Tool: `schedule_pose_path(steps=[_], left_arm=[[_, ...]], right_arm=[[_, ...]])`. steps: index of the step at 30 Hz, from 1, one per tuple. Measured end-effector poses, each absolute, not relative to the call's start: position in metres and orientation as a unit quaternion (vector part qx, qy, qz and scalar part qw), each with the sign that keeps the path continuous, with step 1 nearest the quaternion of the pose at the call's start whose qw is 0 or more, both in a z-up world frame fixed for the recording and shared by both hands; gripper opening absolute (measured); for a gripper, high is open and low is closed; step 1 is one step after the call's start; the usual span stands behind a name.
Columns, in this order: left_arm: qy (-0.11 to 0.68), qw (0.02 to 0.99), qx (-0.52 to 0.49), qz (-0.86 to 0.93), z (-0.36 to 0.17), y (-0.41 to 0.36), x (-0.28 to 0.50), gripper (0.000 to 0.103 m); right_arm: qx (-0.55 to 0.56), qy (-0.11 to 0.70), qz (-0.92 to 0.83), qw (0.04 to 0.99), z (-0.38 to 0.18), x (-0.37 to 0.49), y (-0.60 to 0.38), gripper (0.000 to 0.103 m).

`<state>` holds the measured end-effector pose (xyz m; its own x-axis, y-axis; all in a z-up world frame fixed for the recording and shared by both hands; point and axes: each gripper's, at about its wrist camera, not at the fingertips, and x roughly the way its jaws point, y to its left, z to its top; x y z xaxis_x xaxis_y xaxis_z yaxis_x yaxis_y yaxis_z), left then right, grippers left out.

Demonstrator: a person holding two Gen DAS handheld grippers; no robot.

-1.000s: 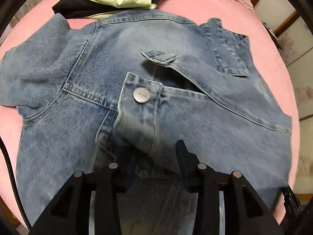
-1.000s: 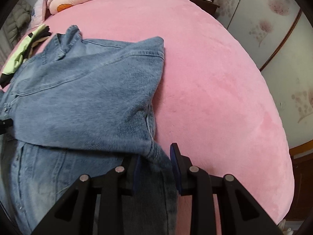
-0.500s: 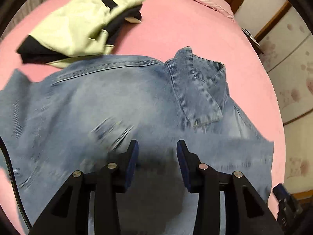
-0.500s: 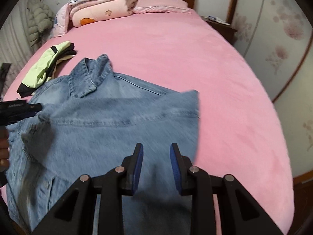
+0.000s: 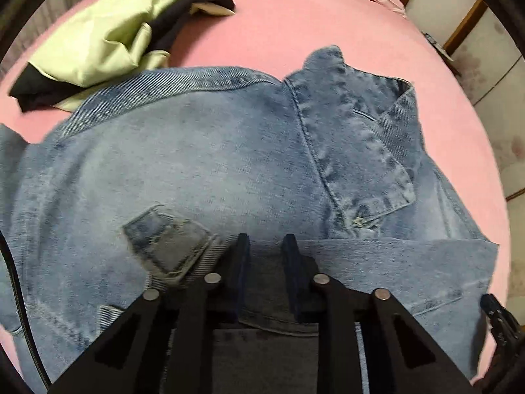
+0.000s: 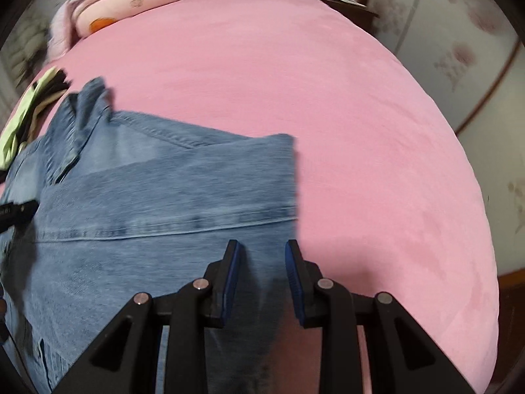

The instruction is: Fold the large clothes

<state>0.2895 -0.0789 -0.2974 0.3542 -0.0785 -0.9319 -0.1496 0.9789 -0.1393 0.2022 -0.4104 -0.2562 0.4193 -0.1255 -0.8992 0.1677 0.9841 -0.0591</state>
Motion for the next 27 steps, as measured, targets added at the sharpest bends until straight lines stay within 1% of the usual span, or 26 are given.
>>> schedule_pose_path(steps=[5, 6, 7, 8, 9, 10, 14, 15, 16, 18, 19, 23, 25, 27], left_arm=[[0.564, 0.821, -0.072, 0.041, -0.285, -0.090, 0.281, 0.020], [0.567, 0.820, -0.065, 0.041, -0.281, -0.094, 0.278, 0.024], [0.568, 0.820, -0.057, 0.044, -0.277, -0.097, 0.275, 0.033], [0.567, 0.821, -0.049, 0.048, -0.270, -0.102, 0.270, 0.039], [0.561, 0.825, -0.044, 0.051, -0.260, -0.106, 0.263, 0.047], [0.557, 0.828, -0.044, 0.053, -0.253, -0.106, 0.259, 0.051], [0.552, 0.831, -0.046, 0.058, -0.215, -0.110, 0.232, 0.056], [0.551, 0.831, -0.045, 0.060, -0.203, -0.109, 0.225, 0.060], [0.547, 0.833, -0.045, 0.065, -0.191, -0.112, 0.217, 0.071], [0.531, 0.843, -0.041, 0.077, -0.160, -0.112, 0.195, 0.080], [0.520, 0.850, -0.041, 0.080, -0.143, -0.115, 0.185, 0.082], [0.509, 0.856, -0.046, 0.078, -0.102, -0.121, 0.160, 0.082], [0.504, 0.858, -0.053, 0.080, -0.079, -0.122, 0.142, 0.082], [0.496, 0.862, -0.056, 0.083, -0.060, -0.123, 0.128, 0.082]], right_arm=[[0.045, 0.535, -0.085, 0.839, -0.251, 0.191, -0.417, 0.027], [0.049, 0.536, -0.084, 0.839, -0.248, 0.188, -0.418, 0.027], [0.053, 0.535, -0.081, 0.839, -0.244, 0.183, -0.417, 0.027], [0.057, 0.534, -0.079, 0.840, -0.240, 0.180, -0.416, 0.027], [0.062, 0.532, -0.075, 0.841, -0.233, 0.175, -0.415, 0.027], [0.067, 0.530, -0.071, 0.842, -0.228, 0.171, -0.415, 0.027], [0.073, 0.525, -0.054, 0.846, -0.201, 0.159, -0.412, 0.027], [0.070, 0.522, -0.046, 0.849, -0.190, 0.153, -0.409, 0.027], [0.068, 0.521, -0.040, 0.850, -0.182, 0.150, -0.408, 0.027], [0.068, 0.520, -0.026, 0.851, -0.165, 0.146, -0.407, 0.027], [0.068, 0.519, -0.019, 0.852, -0.157, 0.144, -0.407, 0.027], [0.067, 0.508, 0.005, 0.859, -0.120, 0.137, -0.401, 0.027], [0.070, 0.498, 0.017, 0.864, -0.096, 0.130, -0.398, 0.030], [0.069, 0.492, 0.025, 0.868, -0.081, 0.125, -0.394, 0.030]])
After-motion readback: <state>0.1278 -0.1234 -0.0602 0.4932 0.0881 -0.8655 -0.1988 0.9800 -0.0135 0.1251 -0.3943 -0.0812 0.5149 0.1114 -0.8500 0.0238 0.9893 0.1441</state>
